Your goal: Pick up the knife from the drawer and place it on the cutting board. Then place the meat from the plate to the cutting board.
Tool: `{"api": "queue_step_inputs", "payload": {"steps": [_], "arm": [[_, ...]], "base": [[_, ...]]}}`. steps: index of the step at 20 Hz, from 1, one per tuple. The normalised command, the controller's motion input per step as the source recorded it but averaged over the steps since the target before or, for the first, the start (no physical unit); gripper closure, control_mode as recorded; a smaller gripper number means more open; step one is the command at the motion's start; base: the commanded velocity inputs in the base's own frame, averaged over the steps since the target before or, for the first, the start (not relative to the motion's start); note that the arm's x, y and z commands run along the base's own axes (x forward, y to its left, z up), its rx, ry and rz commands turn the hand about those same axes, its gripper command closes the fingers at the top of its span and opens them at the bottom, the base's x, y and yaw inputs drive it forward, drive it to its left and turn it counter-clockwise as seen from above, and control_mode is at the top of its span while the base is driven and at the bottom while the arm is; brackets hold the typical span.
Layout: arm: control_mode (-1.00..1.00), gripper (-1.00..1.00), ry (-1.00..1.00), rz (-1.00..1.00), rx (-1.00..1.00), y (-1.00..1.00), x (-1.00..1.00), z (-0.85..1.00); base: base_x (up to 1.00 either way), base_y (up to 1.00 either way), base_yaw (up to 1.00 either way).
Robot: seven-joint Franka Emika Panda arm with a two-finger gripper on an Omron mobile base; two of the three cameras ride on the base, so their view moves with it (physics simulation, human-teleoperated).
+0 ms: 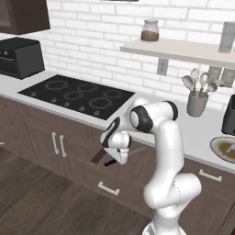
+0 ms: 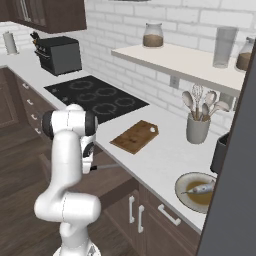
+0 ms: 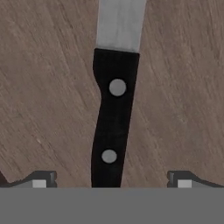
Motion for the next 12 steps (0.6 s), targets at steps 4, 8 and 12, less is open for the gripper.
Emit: {"api": "queue_step_inputs", "payload": {"steps": [4,8,12], "arm": [[-1.00,-1.00,0.00,0.00,0.00,0.27,0.00,-0.30],[-1.00,1.00,0.00,0.00,0.00,0.35,0.00,-0.40],[-1.00,1.00,0.00,0.00,0.00,0.39,0.00,-0.48]], "base": [[0.00,0.00,0.00],[0.00,0.00,0.00],[0.00,0.00,0.00]]}}
